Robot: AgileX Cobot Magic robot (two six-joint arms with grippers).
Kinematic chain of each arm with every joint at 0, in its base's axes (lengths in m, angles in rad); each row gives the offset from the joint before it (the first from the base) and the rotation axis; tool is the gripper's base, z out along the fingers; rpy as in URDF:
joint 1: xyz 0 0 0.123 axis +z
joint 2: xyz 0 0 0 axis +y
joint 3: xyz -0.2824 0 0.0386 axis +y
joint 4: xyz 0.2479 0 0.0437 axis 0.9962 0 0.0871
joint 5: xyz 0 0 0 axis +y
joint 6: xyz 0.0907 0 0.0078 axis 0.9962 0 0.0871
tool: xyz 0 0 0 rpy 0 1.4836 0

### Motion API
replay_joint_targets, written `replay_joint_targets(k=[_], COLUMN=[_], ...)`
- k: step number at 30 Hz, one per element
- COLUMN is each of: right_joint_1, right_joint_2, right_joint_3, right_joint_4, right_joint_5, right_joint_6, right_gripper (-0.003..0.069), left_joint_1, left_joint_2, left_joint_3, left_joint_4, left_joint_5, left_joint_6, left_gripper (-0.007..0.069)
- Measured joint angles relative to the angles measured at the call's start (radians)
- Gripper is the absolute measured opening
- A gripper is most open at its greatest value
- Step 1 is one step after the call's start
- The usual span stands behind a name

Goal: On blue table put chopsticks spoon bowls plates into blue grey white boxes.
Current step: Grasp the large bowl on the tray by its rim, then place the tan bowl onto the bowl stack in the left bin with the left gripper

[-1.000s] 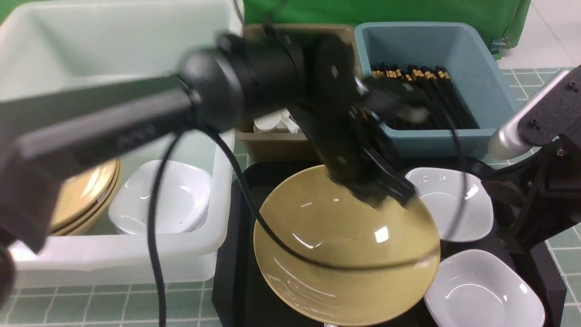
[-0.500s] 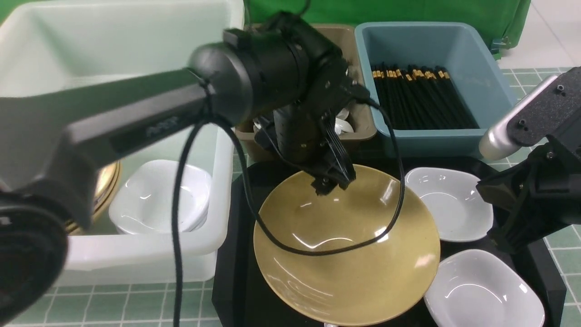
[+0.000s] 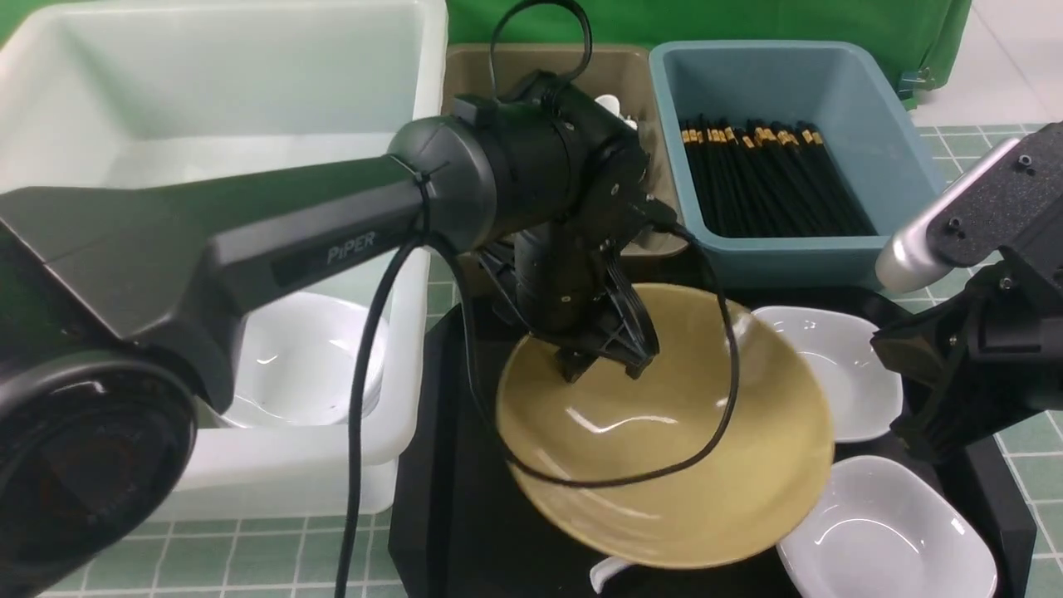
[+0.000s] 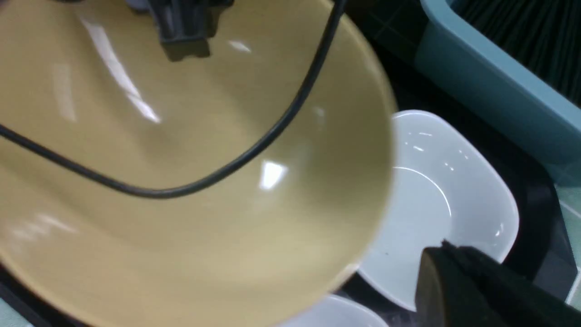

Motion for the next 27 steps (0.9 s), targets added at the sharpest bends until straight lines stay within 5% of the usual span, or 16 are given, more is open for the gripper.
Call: replay_joint_targets(k=[7, 11, 14, 27], right_joint_1=[0.000, 0.000, 0.000, 0.000], right_joint_2=[0.000, 0.000, 0.000, 0.000], right_joint_3=[0.000, 0.000, 0.000, 0.000], right_joint_4=[0.000, 0.000, 0.000, 0.000], right_joint_5=[0.000, 0.002, 0.001, 0.000], right_joint_6=[0.000, 0.000, 0.000, 0.000], right_gripper=[0.0037, 0.0037, 0.0037, 0.0037], left_joint_1=[0.002, 0.002, 0.002, 0.019], left_joint_2=[-0.020, -0.127, -0.192, -0.364], left_joint_3=[0.000, 0.003, 0.003, 0.012], left_joint_4=[-0.016, -0.066, -0.063, -0.141], left_joint_5=[0.048, 0.061, 0.057, 0.070], left_joint_6=[0.005, 0.029, 0.034, 0.135], left_gripper=[0.0217, 0.0051, 0.0011, 0.0007])
